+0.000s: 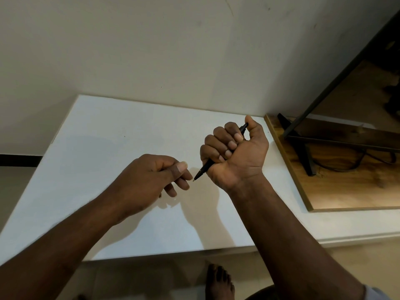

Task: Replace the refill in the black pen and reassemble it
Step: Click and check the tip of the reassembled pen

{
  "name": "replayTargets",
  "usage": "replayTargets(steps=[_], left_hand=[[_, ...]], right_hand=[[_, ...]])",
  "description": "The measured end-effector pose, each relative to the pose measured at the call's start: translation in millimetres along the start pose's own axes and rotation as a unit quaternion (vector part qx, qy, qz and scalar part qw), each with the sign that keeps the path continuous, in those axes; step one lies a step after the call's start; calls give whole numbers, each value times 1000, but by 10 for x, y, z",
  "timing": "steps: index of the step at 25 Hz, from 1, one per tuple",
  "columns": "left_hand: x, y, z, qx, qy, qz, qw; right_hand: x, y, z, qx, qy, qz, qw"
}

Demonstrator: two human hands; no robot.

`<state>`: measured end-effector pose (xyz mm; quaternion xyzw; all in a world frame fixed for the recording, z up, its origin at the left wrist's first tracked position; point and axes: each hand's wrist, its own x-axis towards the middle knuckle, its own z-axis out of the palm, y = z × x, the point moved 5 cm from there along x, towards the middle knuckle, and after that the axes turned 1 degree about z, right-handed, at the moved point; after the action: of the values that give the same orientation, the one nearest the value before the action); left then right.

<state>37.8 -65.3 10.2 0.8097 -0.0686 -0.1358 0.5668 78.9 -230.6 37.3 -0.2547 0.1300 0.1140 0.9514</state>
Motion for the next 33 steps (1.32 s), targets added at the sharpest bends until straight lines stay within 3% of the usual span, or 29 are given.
replayTargets(steps=[25,33], left_hand=[[-50,36,62,-9,-38,8,999],[-60,69,45,-24,-17,25,999]], right_hand=[[-6,-166,2,37,11,-30,999],[-10,-128,-1,32,17,-32,999]])
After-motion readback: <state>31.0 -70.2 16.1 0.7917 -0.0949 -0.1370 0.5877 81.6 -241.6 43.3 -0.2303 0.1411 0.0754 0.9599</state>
